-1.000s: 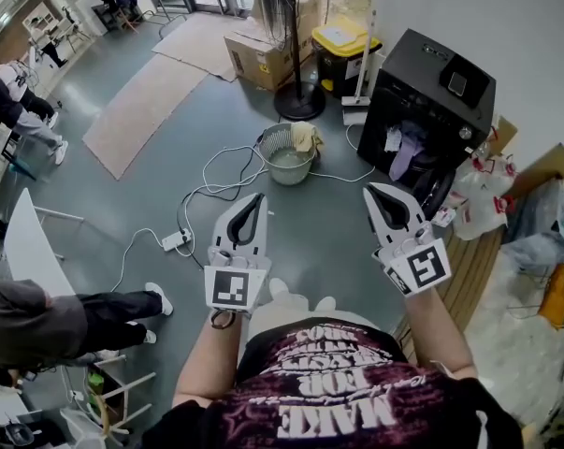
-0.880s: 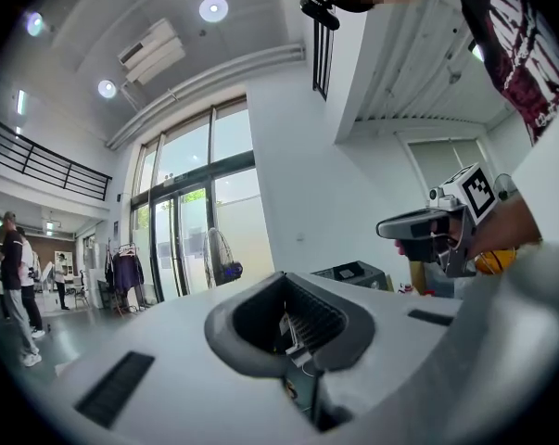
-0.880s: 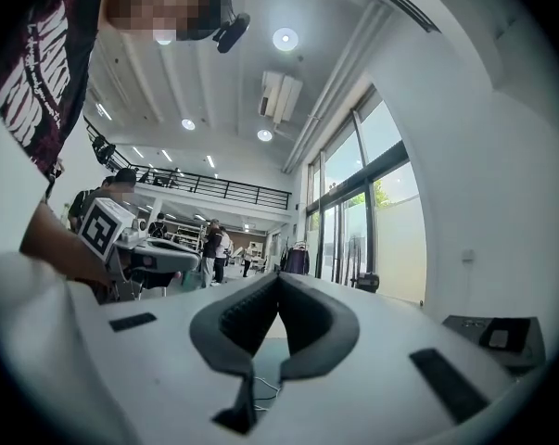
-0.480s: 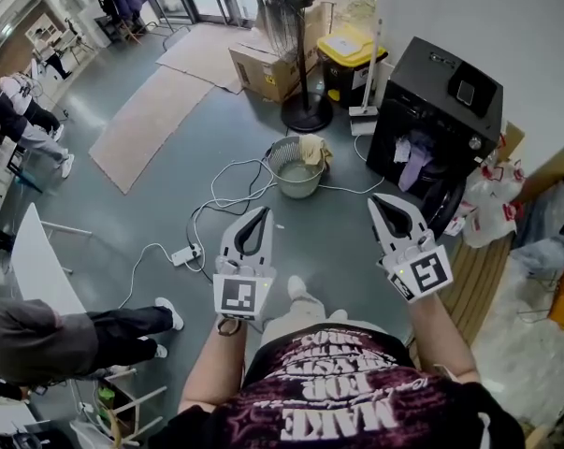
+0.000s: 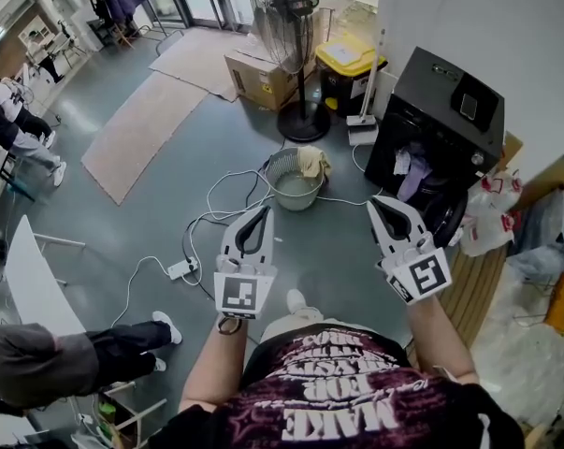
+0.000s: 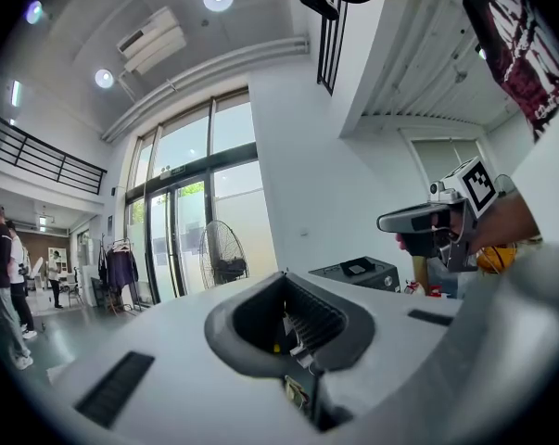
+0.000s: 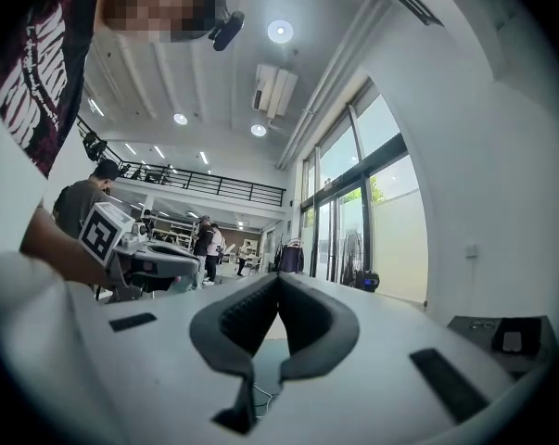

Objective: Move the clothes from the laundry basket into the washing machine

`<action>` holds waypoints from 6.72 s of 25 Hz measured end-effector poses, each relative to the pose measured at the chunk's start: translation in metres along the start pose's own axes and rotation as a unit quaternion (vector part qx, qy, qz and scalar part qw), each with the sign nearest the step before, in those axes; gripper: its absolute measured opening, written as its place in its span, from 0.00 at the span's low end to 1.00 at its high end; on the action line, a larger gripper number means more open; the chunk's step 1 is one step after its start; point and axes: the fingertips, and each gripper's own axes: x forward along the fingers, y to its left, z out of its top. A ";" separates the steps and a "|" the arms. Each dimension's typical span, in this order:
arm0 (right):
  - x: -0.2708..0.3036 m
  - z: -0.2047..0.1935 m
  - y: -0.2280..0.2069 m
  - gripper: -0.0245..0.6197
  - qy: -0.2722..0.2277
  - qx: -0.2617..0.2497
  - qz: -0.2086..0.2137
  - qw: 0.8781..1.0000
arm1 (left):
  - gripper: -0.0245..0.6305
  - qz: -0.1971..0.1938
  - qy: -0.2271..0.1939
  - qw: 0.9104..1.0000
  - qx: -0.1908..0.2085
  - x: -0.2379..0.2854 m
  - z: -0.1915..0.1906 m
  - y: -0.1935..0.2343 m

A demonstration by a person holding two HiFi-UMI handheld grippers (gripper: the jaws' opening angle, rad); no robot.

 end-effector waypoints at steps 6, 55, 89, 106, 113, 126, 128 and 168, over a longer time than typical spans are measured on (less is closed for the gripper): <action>0.029 -0.006 -0.010 0.05 0.009 0.002 -0.008 1.000 | 0.04 -0.009 0.006 1.000 -0.008 0.023 -0.013 0.020; 0.142 -0.063 -0.132 0.05 0.048 0.028 -0.035 0.998 | 0.04 -0.043 0.009 0.998 -0.035 0.190 -0.049 0.080; 0.171 -0.098 -0.293 0.05 0.029 0.057 0.020 0.998 | 0.04 0.034 0.047 0.998 -0.029 0.321 -0.041 0.054; 0.193 -0.176 -0.319 0.05 0.074 0.094 0.001 0.993 | 0.04 0.014 0.087 0.996 -0.029 0.355 -0.098 0.069; 0.236 -0.214 -0.316 0.05 0.101 0.092 0.017 0.990 | 0.04 0.023 0.095 0.994 -0.045 0.370 -0.141 0.093; 0.319 -0.303 -0.304 0.05 0.144 0.101 0.060 0.983 | 0.04 0.025 0.133 0.989 -0.064 0.410 -0.220 0.140; 0.331 -0.318 -0.303 0.05 0.150 0.101 0.068 0.981 | 0.04 0.022 0.139 0.988 -0.068 0.419 -0.235 0.142; 0.464 -0.609 -0.299 0.05 0.227 0.123 0.064 0.964 | 0.04 0.033 0.203 0.973 -0.103 0.499 -0.498 0.196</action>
